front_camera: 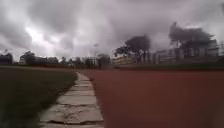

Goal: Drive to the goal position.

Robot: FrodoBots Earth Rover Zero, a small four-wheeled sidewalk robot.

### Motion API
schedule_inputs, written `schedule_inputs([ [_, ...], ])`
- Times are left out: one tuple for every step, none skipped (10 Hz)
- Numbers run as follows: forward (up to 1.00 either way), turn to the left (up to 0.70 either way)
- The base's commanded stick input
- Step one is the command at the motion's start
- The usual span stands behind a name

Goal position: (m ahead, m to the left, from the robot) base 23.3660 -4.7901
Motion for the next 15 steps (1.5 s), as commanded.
schedule_inputs([
  [0.70,0.00],
  [0.70,0.00],
  [0.70,0.00],
  [0.70,0.00],
  [0.70,0.00],
  [0.70,0.00],
  [0.70,0.00],
  [0.70,0.00],
  [0.70,0.00],
  [0.70,0.00],
  [0.70,0.00],
  [0.70,0.00],
  [0.70,0.00],
  [0.70,0.00],
  [0.70,0.00],
])
